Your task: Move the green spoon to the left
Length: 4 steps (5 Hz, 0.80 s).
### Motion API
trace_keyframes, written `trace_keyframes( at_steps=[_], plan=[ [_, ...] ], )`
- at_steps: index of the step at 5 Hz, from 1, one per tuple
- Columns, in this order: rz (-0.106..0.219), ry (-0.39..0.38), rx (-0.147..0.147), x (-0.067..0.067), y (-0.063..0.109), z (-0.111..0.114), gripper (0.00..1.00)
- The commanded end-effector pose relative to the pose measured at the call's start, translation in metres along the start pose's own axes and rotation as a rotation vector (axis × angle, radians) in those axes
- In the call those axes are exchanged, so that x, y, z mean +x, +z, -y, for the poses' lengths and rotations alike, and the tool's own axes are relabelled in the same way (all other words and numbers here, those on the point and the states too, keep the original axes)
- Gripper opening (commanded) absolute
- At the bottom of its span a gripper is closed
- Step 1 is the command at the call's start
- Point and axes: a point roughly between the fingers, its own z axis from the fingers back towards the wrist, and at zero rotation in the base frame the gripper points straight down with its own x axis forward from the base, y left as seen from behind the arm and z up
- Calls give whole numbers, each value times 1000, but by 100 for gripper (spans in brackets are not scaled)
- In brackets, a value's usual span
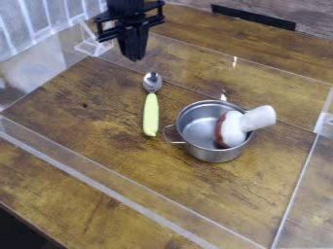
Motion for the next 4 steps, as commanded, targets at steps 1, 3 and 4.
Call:
trace_keyframes(
  at_steps=[1, 3, 4],
  plan=[
    [52, 5, -75, 4, 39, -8, 0],
    [53, 1, -64, 6, 41, -14, 0],
    [51, 0, -62, 12, 46, -15, 0]
  ],
)
